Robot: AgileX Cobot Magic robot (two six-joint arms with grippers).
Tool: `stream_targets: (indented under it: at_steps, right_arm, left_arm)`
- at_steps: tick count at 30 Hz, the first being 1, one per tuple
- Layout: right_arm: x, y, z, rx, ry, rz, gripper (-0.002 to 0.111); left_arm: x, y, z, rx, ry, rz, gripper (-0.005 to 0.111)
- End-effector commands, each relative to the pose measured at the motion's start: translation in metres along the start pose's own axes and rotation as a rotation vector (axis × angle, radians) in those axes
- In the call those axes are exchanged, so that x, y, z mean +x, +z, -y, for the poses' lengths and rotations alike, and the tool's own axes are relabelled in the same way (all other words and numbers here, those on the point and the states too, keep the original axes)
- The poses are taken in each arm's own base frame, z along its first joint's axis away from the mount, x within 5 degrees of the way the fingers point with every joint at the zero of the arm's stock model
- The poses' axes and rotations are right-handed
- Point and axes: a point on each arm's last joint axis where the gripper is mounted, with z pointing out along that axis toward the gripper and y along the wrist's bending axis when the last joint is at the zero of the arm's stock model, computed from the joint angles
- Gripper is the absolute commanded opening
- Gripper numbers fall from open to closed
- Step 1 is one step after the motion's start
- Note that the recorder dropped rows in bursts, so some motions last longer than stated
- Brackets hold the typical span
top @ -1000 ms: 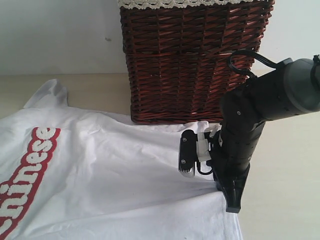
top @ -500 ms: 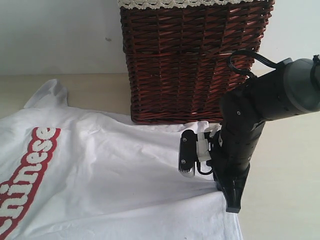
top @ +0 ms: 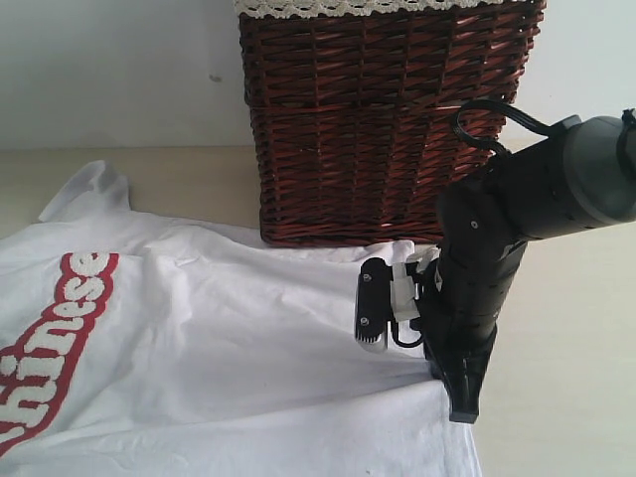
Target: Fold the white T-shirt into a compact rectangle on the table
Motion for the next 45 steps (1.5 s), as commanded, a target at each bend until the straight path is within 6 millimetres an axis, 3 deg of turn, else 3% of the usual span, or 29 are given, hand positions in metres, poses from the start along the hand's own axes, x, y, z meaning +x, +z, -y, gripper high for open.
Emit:
stream_targets:
  at_steps: [1, 6, 11, 14, 19, 26, 32, 39, 45]
  right_arm:
    - [0.004, 0.015, 0.0, -0.006, -0.027, -0.034, 0.0]
    - [0.004, 0.014, 0.001, 0.0, -0.039, -0.035, 0.0]
    - [0.003, -0.011, 0.006, 0.053, -0.043, -0.008, 0.0]
    - [0.006, -0.033, 0.006, 0.092, -0.034, 0.019, 0.0]
    - [0.021, -0.073, 0.001, 0.137, -0.042, -0.015, 0.0]
    - [0.049, -0.147, -0.02, 0.26, 0.046, 0.041, 0.0]
    - [0.078, -0.202, -0.046, 0.385, 0.123, 0.144, 0.0]
    - [0.112, -0.252, -0.075, 0.581, 0.294, 0.311, 0.0]
    - [0.143, -0.279, -0.099, 0.712, 0.425, 0.399, 0.0]
  left_arm:
    - [-0.008, 0.015, 0.01, 0.096, -0.065, 0.067, 0.0]
    - [-0.008, 0.013, 0.007, 0.06, -0.135, 0.07, 0.0]
    - [-0.013, -0.004, 0.002, 0.007, -0.158, 0.08, 0.0]
    - [-0.018, -0.027, -0.006, -0.07, -0.173, 0.071, 0.0]
    - [-0.021, -0.086, -0.011, -0.232, -0.317, 0.048, 0.0]
    - [-0.031, -0.174, 0.012, -0.471, -0.408, 0.117, 0.0]
    - [-0.04, -0.235, 0.043, -0.669, -0.54, 0.171, 0.0]
    - [-0.05, -0.284, 0.077, -0.843, -0.917, 0.374, 0.0]
    - [-0.065, -0.319, 0.112, -0.993, -0.924, 0.477, 0.0]
